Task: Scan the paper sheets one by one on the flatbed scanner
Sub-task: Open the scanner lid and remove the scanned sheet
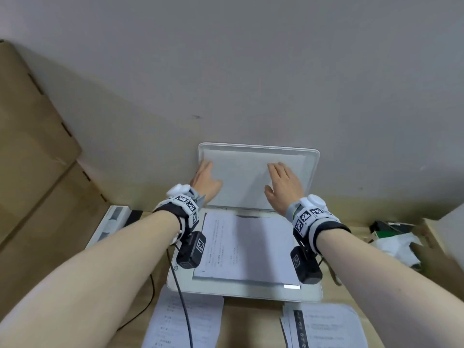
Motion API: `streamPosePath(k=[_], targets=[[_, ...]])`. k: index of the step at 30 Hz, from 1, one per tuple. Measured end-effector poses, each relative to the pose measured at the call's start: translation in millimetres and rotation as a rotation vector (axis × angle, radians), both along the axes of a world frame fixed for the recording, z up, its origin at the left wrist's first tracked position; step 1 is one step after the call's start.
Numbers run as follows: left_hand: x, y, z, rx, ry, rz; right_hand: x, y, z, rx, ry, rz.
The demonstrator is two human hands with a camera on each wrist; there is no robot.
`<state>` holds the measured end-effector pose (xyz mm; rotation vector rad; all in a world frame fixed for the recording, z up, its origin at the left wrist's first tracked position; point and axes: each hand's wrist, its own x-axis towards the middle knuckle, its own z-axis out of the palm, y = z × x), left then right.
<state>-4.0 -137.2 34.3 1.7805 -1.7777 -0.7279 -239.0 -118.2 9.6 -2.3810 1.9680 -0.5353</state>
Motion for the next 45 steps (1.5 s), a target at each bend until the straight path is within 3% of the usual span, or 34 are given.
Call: streamPosePath(k=[5, 8, 13, 20, 26, 33, 36, 41, 45], targets=[[3, 8, -11, 0.005, 0.058, 0.012, 0, 17, -20, 0.139, 0.014, 0.023], [12, 26, -28, 0.039, 0.088, 0.004, 8, 41, -47, 0.343, 0.052, 0.043], [36, 78, -77, 0.125, -0.017, -0.023, 48, 88, -103, 0.686, 0.159, 0.105], [57, 142, -98, 0.442, 0.032, -0.016, 66, 128, -120, 0.593, 0.254, 0.059], [69, 180, -109, 0.783, -0.109, -0.191, 69, 162, -130, 0.574, 0.106, 0.042], [68, 190, -152, 0.677, 0.014, -0.089, 71, 202, -130, 0.510, 0.122, 0.062], [66, 191, -164, 0.658, 0.075, -0.021, 53, 215, -121, 0.506, 0.050, -0.106], [57, 195, -162, 0.605, 0.125, 0.068, 17, 231, -120, 0.535, 0.076, -0.377], [35, 206, -156, 0.597, 0.085, 0.036, -6, 246, -128, 0.611, 0.092, -0.372]])
